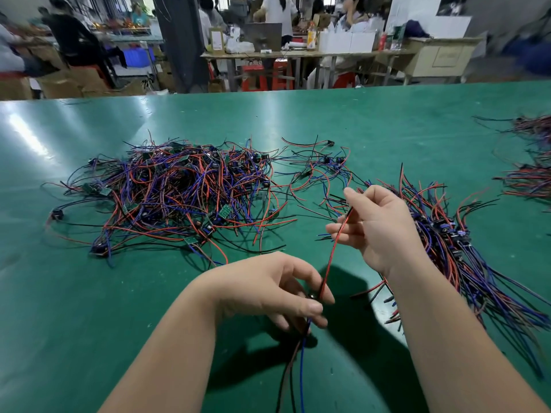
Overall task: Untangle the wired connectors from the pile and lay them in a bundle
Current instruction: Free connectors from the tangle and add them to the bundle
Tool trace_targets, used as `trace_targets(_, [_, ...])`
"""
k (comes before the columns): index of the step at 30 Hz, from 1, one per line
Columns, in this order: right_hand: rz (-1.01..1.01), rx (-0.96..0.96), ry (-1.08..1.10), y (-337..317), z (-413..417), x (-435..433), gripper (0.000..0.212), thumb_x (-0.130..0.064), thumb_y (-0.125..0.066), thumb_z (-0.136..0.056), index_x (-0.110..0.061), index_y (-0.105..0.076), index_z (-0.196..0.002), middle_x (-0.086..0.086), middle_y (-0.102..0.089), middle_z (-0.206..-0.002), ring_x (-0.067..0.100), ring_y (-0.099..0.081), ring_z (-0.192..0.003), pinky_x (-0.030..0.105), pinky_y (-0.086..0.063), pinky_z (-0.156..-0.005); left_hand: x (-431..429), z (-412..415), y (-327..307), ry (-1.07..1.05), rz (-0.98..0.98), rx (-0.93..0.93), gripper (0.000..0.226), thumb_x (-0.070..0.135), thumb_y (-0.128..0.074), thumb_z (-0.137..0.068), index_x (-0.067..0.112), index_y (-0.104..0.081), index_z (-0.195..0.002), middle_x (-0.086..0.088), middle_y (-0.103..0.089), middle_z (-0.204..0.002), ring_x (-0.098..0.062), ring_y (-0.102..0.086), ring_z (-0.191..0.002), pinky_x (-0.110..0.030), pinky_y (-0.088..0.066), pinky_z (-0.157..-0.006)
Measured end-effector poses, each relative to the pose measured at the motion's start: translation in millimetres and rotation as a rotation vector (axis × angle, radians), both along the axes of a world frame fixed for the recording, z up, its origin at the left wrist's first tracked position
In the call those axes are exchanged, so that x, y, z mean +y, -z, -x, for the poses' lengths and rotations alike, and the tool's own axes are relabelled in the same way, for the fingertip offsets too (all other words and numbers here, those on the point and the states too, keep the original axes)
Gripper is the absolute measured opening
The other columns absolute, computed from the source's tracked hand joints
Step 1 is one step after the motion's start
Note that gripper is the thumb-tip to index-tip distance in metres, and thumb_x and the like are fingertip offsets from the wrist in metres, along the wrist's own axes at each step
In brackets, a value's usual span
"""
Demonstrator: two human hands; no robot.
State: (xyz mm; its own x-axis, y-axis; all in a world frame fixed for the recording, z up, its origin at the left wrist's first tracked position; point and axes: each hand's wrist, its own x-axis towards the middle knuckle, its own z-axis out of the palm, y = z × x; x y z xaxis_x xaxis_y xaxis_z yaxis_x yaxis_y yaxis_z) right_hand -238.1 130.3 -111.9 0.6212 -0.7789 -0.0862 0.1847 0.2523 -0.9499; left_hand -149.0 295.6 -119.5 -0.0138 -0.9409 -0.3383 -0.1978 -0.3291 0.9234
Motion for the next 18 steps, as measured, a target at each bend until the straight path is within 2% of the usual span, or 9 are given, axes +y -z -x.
trace_targets(3, [-0.033,-0.021,0.002,-0.9,-2.1,0.2,0.041,-0.038,-0.042,-0.1,-0.011,-0.045,-0.069,0.006,-0.056,-0.045,0.026,-0.065,-0.046,0.027,-0.051,-0.039,4.6,-5.3,-4.6,0.002,0.079,0.078,0.013,0.023,-0.067,-0.084,0.03,-0.067,-0.094,-0.004,-0.075,-0.098,-0.017,-0.067,-0.088,-0.02,-0.053,-0.062])
trace_targets(5, [-0.094,0.009,-0.032,-0.4,-2.9,-0.8,0.049,-0.043,-0.033,-0.101,-0.007,-0.051,-0.074,0.011,-0.06,-0.052,0.026,-0.066,-0.047,0.028,-0.052,-0.041,6.2,-8.4,-6.7,-0.072,0.198,0.172,0.016,0.023,-0.071,-0.08,0.032,-0.069,-0.092,-0.006,-0.075,-0.098,-0.014,-0.069,-0.078,-0.019,-0.052,-0.059])
trace_targets(6, [-0.085,0.055,-0.082,-0.3,-2.5,1.1,0.043,-0.039,-0.035,-0.101,-0.007,-0.053,-0.08,0.012,-0.061,-0.057,0.024,-0.065,-0.046,0.027,-0.052,-0.041,5.3,-8.4,-7.6,-0.143,0.269,0.23,0.017,0.022,-0.074,-0.077,0.032,-0.071,-0.091,-0.008,-0.075,-0.097,-0.012,-0.069,-0.073,-0.019,-0.052,-0.057])
trace_targets(8, [0.005,0.124,-0.272,3.9,0.0,5.7,0.011,-0.018,-0.055,-0.094,-0.007,-0.054,-0.09,0.014,-0.06,-0.069,0.018,-0.061,-0.044,0.022,-0.048,-0.041,-0.7,-5.4,-8.6,-0.345,0.406,0.375,0.021,0.02,-0.081,-0.07,0.026,-0.072,-0.089,-0.01,-0.075,-0.094,-0.011,-0.069,-0.066,-0.019,-0.052,-0.054])
trace_targets(9, [0.063,0.137,-0.379,6.6,0.7,8.5,0.014,-0.008,-0.065,-0.082,-0.007,-0.056,-0.092,0.014,-0.06,-0.071,0.015,-0.059,-0.046,0.02,-0.047,-0.043,-5.2,-2.7,-8.6,-0.464,0.466,0.451,0.026,0.018,-0.082,-0.065,0.02,-0.071,-0.089,-0.011,-0.075,-0.092,-0.01,-0.068,-0.063,-0.019,-0.053,-0.053])
trace_targets(11, [0.139,0.122,-0.554,10.0,2.7,13.2,0.028,-0.008,-0.073,-0.061,-0.009,-0.063,-0.087,0.007,-0.064,-0.07,0.012,-0.059,-0.053,0.018,-0.045,-0.05,-14.0,2.6,-7.1,-0.698,0.561,0.517,0.042,0.023,-0.08,-0.056,0.013,-0.062,-0.093,-0.01,-0.075,-0.088,-0.01,-0.068,-0.06,-0.018,-0.053,-0.052])
trace_targets(13, [0.117,0.018,-0.605,9.4,2.3,16.8,0.02,-0.012,-0.075,-0.056,-0.015,-0.07,-0.075,-0.001,-0.068,-0.071,0.01,-0.06,-0.057,0.017,-0.045,-0.054,-19.9,6.5,-5.1,-0.871,0.632,0.363,0.046,0.031,-0.078,-0.054,0.013,-0.06,-0.093,-0.005,-0.075,-0.081,-0.008,-0.067,-0.058,-0.015,-0.049,-0.048])
trace_targets(16, [0.045,-0.112,-0.543,7.2,-0.2,20.7,0.014,-0.015,-0.074,-0.056,-0.015,-0.075,-0.069,-0.001,-0.069,-0.066,0.008,-0.06,-0.054,0.015,-0.045,-0.052,-24.3,11.1,-0.8,-0.975,0.778,0.045,0.032,0.024,-0.076,-0.062,0.012,-0.062,-0.088,0.004,-0.073,-0.071,-0.004,-0.062,-0.052,-0.014,-0.046,-0.046])
trace_targets(18, [-0.011,-0.134,-0.492,10.1,-2.7,23.1,0.015,-0.013,-0.072,-0.056,-0.009,-0.074,-0.071,0.002,-0.069,-0.064,0.009,-0.06,-0.051,0.014,-0.046,-0.05,-25.1,13.0,0.9,-1.001,0.857,-0.026,0.028,0.023,-0.076,-0.063,0.014,-0.063,-0.086,0.005,-0.073,-0.071,-0.005,-0.062,-0.054,-0.017,-0.049,-0.05])
